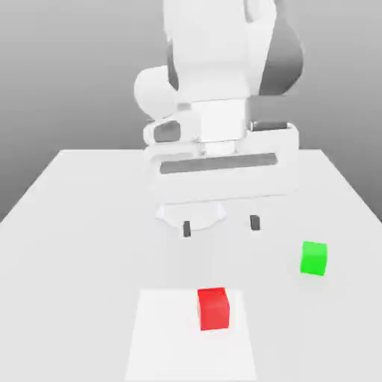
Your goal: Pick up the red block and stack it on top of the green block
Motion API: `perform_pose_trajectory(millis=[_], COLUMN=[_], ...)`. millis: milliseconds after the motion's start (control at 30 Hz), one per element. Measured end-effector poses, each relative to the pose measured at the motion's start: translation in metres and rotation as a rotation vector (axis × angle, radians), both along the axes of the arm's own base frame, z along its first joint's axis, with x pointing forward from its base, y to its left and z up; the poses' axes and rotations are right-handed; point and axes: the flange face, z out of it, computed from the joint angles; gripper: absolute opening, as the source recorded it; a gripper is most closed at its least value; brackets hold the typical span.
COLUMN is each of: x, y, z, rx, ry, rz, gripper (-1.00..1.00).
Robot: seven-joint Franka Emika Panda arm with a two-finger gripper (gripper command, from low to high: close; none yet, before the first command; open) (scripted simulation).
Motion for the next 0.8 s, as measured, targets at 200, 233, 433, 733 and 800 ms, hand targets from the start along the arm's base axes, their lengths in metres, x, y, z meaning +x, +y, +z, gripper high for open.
perform_pose_trajectory(millis=[200, 233, 433, 733, 800], x=[-0.038, -0.038, -0.041, -0.039, -0.040], y=[0.002, 0.002, 0.002, 0.002, 0.002], z=[-0.098, -0.108, -0.146, -0.115, -0.096], rx=[-0.054, -0.055, -0.055, -0.056, -0.055], ry=[0.139, 0.142, 0.146, 0.144, 0.145], rz=[0.027, 0.027, 0.027, 0.028, 0.027], gripper=[0.00, 0.00, -1.00, -1.00, -1.00])
